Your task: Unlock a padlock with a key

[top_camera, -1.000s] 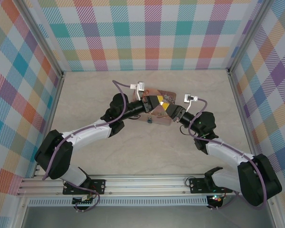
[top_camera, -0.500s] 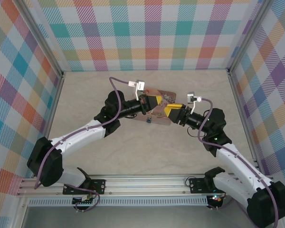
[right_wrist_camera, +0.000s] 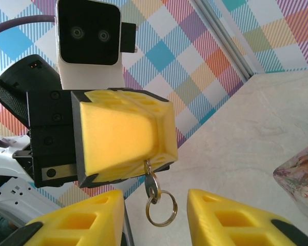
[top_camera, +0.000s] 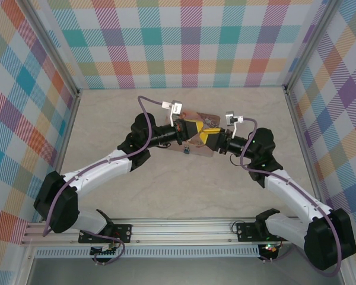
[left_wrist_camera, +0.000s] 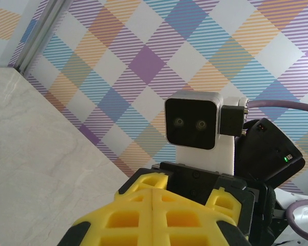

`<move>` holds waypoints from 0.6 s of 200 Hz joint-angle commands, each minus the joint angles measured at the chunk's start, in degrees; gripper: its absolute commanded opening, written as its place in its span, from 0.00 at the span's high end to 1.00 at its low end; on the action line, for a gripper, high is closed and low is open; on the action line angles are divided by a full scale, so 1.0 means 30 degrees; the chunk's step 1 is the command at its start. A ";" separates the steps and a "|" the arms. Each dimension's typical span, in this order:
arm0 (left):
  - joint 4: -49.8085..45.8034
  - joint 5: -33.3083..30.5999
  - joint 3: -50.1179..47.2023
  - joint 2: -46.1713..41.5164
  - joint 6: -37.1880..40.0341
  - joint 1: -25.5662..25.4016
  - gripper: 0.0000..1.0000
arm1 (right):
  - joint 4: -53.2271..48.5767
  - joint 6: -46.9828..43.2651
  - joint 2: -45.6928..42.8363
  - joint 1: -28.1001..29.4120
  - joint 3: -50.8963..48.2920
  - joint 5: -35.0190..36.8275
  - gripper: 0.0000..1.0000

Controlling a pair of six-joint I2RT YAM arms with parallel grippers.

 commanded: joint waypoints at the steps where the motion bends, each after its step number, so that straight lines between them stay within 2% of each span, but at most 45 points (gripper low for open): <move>1: 0.0461 0.0322 0.0516 -0.0254 -0.0002 0.0014 1.00 | 0.1273 0.0199 -0.0025 -0.0054 0.0327 -0.0417 0.66; 29: 0.0456 0.0391 0.0545 -0.0178 -0.0012 0.0035 1.00 | 0.1399 0.0342 0.0164 -0.0066 0.0514 -0.0458 0.73; 120: 0.0632 0.0410 0.0487 -0.0002 -0.0179 0.0012 1.00 | 0.1985 0.1045 0.0580 -0.0067 0.0343 -0.0095 0.85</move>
